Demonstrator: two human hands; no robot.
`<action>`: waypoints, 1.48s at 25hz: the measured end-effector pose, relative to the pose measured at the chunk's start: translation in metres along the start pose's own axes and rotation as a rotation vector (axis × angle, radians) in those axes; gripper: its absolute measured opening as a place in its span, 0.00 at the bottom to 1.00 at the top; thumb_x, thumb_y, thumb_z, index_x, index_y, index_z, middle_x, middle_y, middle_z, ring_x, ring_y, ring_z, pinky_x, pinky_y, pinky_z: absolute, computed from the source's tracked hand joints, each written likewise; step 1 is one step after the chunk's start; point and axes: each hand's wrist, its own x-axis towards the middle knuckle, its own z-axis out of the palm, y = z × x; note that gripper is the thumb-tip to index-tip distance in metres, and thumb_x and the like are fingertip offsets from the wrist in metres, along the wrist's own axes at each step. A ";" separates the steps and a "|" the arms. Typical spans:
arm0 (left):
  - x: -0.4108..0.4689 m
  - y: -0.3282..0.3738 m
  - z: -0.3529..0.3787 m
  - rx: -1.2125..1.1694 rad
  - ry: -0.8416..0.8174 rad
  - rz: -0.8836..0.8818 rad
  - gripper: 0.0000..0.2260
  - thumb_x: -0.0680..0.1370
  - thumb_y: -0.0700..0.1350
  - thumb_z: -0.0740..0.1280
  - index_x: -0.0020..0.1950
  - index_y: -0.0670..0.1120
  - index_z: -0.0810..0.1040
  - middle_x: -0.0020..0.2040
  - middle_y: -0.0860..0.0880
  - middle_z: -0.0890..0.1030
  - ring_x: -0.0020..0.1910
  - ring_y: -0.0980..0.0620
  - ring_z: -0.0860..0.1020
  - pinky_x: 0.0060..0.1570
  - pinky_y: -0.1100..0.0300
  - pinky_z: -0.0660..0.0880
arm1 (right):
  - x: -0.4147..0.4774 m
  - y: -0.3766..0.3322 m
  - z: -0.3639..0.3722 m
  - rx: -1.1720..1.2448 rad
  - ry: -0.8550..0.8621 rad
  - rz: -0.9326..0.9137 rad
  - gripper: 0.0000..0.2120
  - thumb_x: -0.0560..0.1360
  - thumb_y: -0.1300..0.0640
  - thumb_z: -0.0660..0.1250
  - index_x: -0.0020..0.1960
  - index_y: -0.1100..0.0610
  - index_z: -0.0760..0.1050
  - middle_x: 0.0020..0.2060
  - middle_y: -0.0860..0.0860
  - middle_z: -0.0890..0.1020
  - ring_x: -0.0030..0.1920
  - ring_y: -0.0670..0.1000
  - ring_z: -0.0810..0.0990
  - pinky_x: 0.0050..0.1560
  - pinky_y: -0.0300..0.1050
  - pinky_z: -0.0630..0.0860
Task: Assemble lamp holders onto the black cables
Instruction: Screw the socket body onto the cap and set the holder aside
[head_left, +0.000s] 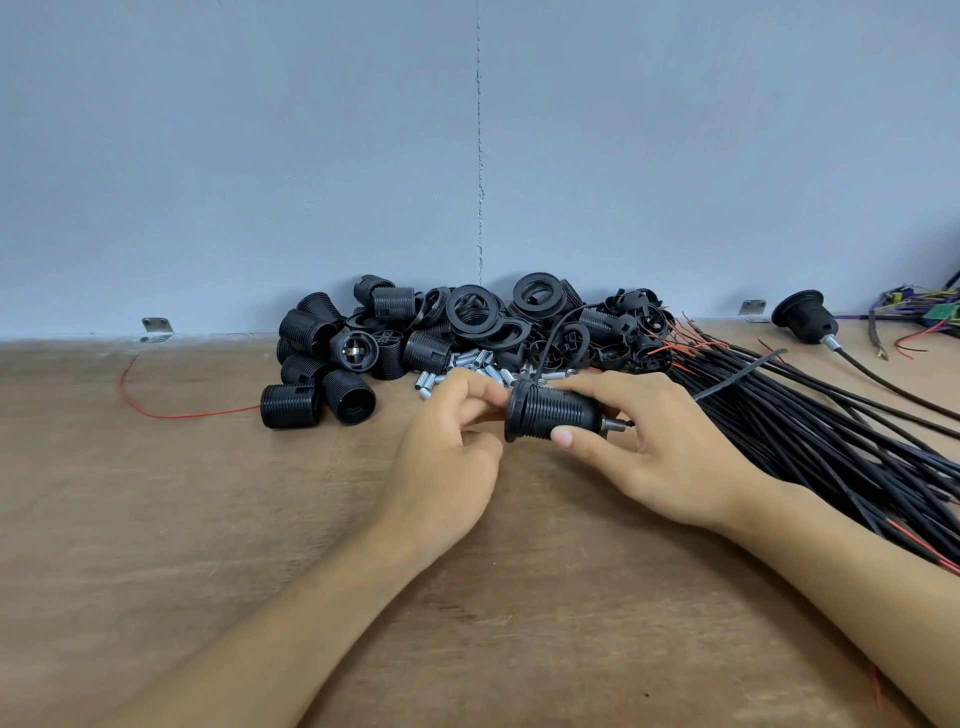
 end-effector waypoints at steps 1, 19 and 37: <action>0.000 0.000 0.001 -0.037 0.003 -0.001 0.19 0.78 0.28 0.62 0.50 0.55 0.76 0.50 0.59 0.87 0.50 0.49 0.84 0.50 0.50 0.78 | 0.000 0.000 0.000 -0.010 0.000 -0.008 0.19 0.77 0.42 0.67 0.63 0.51 0.79 0.48 0.46 0.84 0.49 0.47 0.82 0.52 0.50 0.76; 0.000 0.002 0.002 -0.211 0.012 0.063 0.14 0.77 0.32 0.70 0.55 0.50 0.80 0.56 0.59 0.86 0.58 0.61 0.82 0.59 0.69 0.76 | 0.000 0.000 0.001 -0.069 0.007 0.002 0.18 0.79 0.44 0.67 0.65 0.50 0.78 0.50 0.44 0.84 0.51 0.47 0.81 0.58 0.53 0.74; -0.001 0.001 0.005 -0.188 0.068 0.153 0.16 0.75 0.35 0.71 0.56 0.54 0.82 0.55 0.59 0.85 0.59 0.58 0.82 0.63 0.55 0.76 | 0.000 -0.003 0.000 -0.027 0.056 0.024 0.19 0.77 0.41 0.64 0.61 0.51 0.80 0.46 0.45 0.84 0.47 0.47 0.82 0.51 0.50 0.75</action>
